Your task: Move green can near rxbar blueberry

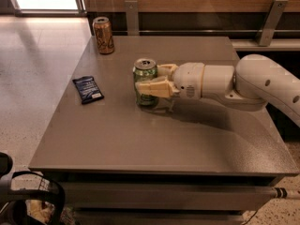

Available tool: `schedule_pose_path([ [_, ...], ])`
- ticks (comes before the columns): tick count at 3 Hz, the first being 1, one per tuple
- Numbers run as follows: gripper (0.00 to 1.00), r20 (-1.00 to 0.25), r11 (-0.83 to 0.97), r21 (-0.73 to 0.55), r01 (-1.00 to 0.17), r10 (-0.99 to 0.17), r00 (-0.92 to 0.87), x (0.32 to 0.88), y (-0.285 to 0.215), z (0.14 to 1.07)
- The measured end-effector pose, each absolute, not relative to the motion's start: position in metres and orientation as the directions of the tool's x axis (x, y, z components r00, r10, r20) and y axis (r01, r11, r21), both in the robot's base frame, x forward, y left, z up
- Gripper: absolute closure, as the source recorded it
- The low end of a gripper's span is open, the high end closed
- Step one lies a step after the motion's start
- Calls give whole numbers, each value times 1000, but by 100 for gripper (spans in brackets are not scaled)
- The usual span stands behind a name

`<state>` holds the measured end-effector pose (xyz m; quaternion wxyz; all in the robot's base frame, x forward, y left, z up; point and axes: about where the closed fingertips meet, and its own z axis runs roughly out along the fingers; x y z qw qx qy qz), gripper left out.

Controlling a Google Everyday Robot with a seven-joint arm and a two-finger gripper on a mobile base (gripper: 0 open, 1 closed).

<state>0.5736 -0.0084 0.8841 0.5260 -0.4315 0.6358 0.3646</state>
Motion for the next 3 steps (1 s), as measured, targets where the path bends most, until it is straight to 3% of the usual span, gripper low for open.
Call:
schedule_pose_path([
  [1, 100, -983, 215, 1, -977, -178, -41, 560, 57, 885],
  [3, 100, -990, 53, -22, -998, -141, 15, 543, 105, 882],
])
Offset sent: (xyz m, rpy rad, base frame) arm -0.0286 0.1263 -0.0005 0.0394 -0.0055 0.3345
